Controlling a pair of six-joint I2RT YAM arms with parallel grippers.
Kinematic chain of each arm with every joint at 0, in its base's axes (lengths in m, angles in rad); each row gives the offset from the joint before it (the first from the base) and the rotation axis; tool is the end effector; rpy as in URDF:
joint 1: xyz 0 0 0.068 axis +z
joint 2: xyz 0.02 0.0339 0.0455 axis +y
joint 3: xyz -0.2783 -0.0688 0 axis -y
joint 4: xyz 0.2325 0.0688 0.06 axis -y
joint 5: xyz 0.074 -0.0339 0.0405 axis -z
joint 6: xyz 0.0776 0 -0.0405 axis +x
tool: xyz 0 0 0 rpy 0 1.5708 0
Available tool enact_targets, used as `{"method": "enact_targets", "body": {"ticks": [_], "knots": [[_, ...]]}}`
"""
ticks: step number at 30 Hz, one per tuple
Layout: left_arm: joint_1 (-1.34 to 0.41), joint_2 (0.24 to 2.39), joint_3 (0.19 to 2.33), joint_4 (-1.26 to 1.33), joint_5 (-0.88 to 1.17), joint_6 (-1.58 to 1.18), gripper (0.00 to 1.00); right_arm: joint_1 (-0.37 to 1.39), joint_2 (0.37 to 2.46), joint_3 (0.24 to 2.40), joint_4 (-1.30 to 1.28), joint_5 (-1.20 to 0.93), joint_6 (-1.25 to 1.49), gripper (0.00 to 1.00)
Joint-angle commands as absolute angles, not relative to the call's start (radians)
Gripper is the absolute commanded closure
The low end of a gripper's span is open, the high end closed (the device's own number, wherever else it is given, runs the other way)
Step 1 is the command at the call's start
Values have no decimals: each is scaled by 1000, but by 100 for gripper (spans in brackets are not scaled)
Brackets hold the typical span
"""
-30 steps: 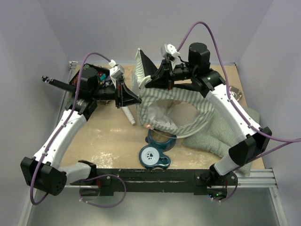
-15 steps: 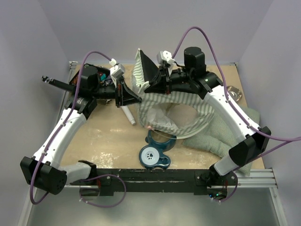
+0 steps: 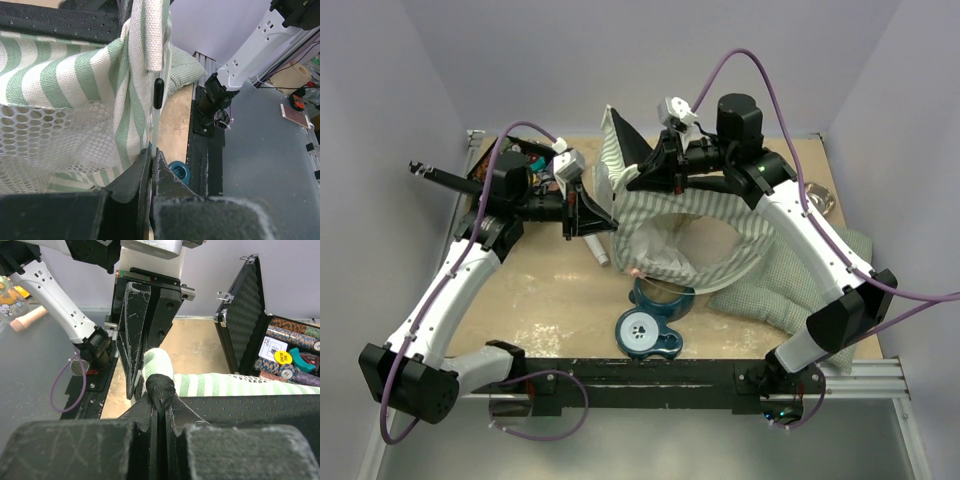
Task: Set up the pet tent
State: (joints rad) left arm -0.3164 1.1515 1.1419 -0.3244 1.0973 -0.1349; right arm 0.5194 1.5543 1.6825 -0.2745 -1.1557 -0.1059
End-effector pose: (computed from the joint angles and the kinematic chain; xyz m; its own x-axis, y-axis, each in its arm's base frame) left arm 0.2095 -0.1413 0.3896 -0.4353 0.0780 -0.8969 0.8905 0.1839 -0.4162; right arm 0.2621 0.2316 0.4656 -0.0216 -0.0615 -0.9979 -0.9939 -0.1064 0.0281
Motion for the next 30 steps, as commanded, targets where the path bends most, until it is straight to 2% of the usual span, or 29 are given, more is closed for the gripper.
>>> {"method": "enact_targets", "body": {"ticks": [1,21,30], "knots": [[-318,1161,1141,-380,1060,-120,100,531,1503,1692,-192,-1239,-46,100],[-319,1197,1192,-334,1074,-167,100,535,1480,1634,-267,-1204,-127,100],[-321,1189,1144,-347,1072,-156,100,534,1488,1646,-195,-1216,-69,100]]}}
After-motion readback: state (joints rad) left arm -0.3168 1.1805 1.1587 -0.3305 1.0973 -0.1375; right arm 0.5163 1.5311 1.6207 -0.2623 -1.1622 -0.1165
